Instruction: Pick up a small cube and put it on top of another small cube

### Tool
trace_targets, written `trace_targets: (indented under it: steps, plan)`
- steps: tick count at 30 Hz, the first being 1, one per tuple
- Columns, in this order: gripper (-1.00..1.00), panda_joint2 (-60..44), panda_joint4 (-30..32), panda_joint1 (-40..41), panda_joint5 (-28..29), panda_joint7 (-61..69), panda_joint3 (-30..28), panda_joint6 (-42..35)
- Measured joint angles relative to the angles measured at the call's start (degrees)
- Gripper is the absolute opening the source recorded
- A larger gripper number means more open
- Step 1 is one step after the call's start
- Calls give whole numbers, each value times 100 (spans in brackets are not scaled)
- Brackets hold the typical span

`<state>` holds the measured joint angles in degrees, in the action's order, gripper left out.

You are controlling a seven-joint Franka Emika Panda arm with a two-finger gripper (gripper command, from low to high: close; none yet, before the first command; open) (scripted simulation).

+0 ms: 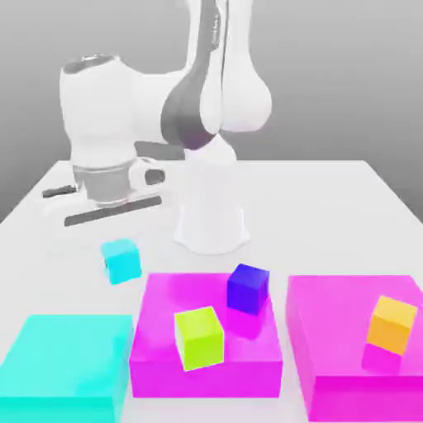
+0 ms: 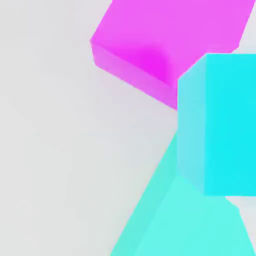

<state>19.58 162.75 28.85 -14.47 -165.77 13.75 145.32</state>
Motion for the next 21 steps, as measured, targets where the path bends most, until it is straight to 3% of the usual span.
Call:
trace_targets:
  steps: [11,18,19,21]
  plan:
    - [-100,1843,13,277,-1910,-23,2990,-1646]
    - [-100,893,269,658,-2334,-23,4036,-398]
    - [100,779,294,694,-2358,-23,4112,-258]
    - [100,779,294,694,-2358,-23,4112,-258]
